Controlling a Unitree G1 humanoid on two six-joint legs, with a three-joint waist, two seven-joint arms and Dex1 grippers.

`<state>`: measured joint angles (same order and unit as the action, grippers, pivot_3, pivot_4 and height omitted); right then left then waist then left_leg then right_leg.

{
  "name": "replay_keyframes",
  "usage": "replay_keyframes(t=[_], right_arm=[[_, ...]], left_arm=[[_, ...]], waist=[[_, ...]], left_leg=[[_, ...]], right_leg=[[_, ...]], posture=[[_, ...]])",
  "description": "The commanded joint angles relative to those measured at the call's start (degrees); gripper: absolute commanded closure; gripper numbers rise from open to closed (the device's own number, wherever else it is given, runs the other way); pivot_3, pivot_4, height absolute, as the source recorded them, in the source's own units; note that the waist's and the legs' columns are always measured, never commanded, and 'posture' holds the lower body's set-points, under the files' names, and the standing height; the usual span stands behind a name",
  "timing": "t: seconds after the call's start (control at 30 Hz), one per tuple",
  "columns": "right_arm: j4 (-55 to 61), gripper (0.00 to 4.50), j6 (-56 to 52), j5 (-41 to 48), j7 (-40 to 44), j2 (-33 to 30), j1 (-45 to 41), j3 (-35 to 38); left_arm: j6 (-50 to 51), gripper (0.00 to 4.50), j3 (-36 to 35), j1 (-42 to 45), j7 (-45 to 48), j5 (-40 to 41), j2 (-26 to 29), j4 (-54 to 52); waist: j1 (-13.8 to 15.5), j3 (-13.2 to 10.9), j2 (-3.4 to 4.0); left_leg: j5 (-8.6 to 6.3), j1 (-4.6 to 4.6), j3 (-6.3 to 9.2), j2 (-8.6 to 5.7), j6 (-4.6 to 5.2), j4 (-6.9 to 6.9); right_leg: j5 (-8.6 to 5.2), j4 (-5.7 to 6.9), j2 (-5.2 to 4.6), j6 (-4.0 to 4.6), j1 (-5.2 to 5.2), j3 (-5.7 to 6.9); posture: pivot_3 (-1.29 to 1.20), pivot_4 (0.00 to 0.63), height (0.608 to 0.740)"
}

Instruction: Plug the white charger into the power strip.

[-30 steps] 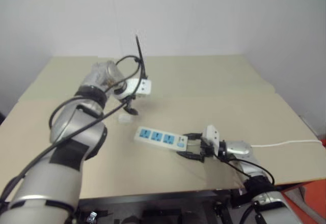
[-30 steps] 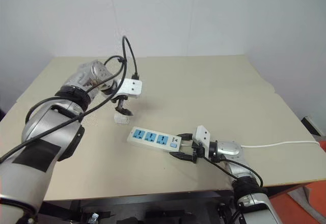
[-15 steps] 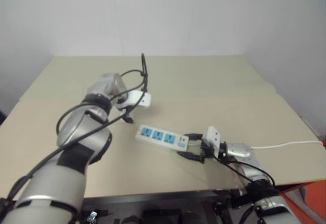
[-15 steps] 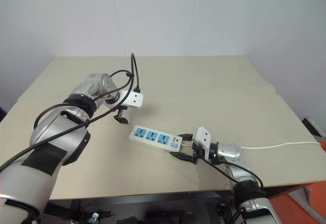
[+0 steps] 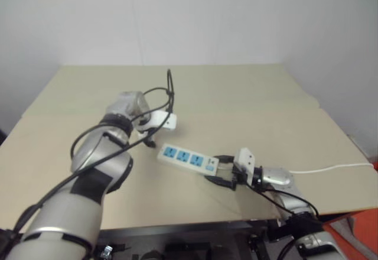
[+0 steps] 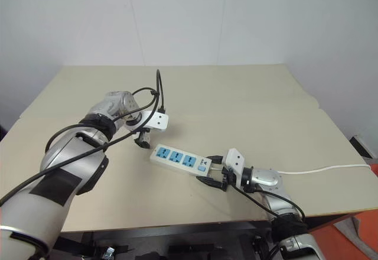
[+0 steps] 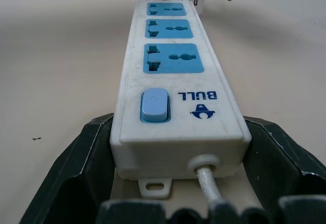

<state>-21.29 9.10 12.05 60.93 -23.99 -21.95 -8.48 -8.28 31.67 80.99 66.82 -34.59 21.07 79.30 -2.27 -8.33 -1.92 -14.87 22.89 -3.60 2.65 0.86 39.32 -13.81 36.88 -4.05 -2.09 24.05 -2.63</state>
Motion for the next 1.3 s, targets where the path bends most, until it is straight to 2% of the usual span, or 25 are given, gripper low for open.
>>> replay_keyframes(t=[0.03,0.17,0.2,0.3,0.53,0.57,0.77,0.93,1.17,1.23,1.3], right_arm=[[-1.9,1.05,-2.8,-3.4,-1.8,-0.9,1.4,-1.4],[-1.5,1.05,-3.3,-3.6,-2.2,-0.9,1.5,-1.4],[-1.4,1.05,-3.5,-3.6,-2.3,-0.9,1.5,-1.5],[-1.3,1.05,-3.7,-3.8,-2.6,-0.9,1.5,-1.5],[-0.4,1.05,-4.6,-3.8,-3.5,-1.3,2.2,-1.6],[-0.2,1.05,-4.6,-3.9,-3.7,-1.4,2.3,-1.6],[0.1,1.05,-4.7,-3.8,-4.2,-1.6,2.4,-1.6],[0.3,1.05,-4.2,-4.0,-4.2,-2.0,2.5,-1.4],[0.6,1.05,-1.6,-3.0,-1.3,-3.2,2.4,-1.5],[-0.3,1.05,-0.8,-2.4,0.2,-3.5,1.7,-1.5],[-1.5,1.05,-0.2,-2.3,1.4,-3.6,0.7,-1.6]], left_arm=[[0.5,0.00,-0.5,0.4,-0.3,-0.3,-0.3,-0.4],[1.1,0.00,-0.6,0.1,-0.4,-0.3,-0.8,-0.3],[1.0,0.18,-0.4,0.0,-0.6,-0.6,-0.8,-0.2],[1.2,0.92,-0.1,-0.2,-1.0,-1.1,-0.9,-0.2],[0.9,3.35,0.4,-0.7,-2.8,-2.6,-1.2,-0.1],[0.9,3.52,0.4,-0.8,-2.9,-2.8,-1.3,-0.1],[-0.8,3.52,0.0,0.1,-3.4,-2.8,-1.2,-0.4],[-5.7,3.52,-4.1,3.8,-0.9,1.3,1.0,-1.9],[-9.5,3.52,-17.0,8.6,15.8,15.5,8.0,-5.5],[-7.6,3.52,-22.9,8.8,22.5,22.4,9.9,-7.0],[-2.7,3.52,-26.7,8.3,25.4,31.1,10.8,-8.8]], waist=[[0.0,0.0,0.00],[0.0,0.0,0.00],[0.0,0.0,0.00],[0.0,0.0,-0.01],[-0.1,0.0,-0.01],[-0.1,0.0,-0.02],[-0.1,0.0,-0.02],[0.0,0.0,-0.04],[0.1,0.0,-0.06],[0.1,0.0,-0.05],[0.1,0.0,-0.06]], left_leg=[[0.00,0.00,0.00,0.00,0.00,0.00],[0.00,0.00,0.00,0.00,0.00,0.00],[0.00,-0.01,0.01,0.00,0.00,0.00],[0.00,-0.03,0.01,0.00,0.00,0.00],[0.00,-0.04,0.01,0.00,0.00,0.00],[0.00,-0.07,0.01,0.00,0.00,0.00],[0.00,-0.08,0.01,0.00,0.00,0.00],[0.00,-0.04,0.01,-0.01,0.00,0.00],[0.00,0.03,0.00,-0.02,0.00,0.00],[0.00,0.02,-0.01,-0.03,0.00,0.00],[0.00,0.04,0.00,-0.02,0.00,0.01]], right_leg=[[0.00,0.00,0.00,0.00,0.00,0.00],[0.00,0.00,0.00,0.00,0.00,0.00],[0.00,0.00,0.00,0.00,0.00,0.00],[0.00,0.02,0.01,0.00,-0.01,0.00],[0.00,0.05,0.01,0.00,-0.02,-0.01],[0.00,0.05,0.00,0.00,-0.05,-0.01],[0.00,0.05,0.00,0.00,-0.07,-0.01],[0.00,0.03,-0.01,0.00,-0.04,-0.01],[0.00,-0.05,-0.04,0.00,0.00,0.02],[-0.01,-0.04,-0.06,-0.01,-0.02,0.03],[-0.01,-0.03,-0.06,-0.01,-0.01,0.07]], posture=[[0.00,0.150,0.740],[0.00,0.150,0.740],[0.00,0.150,0.740],[0.00,0.150,0.740],[0.00,0.150,0.740],[0.00,0.150,0.740],[0.00,0.150,0.740],[0.00,0.150,0.740],[0.00,0.150,0.740],[0.00,0.150,0.740],[0.00,0.150,0.740]])
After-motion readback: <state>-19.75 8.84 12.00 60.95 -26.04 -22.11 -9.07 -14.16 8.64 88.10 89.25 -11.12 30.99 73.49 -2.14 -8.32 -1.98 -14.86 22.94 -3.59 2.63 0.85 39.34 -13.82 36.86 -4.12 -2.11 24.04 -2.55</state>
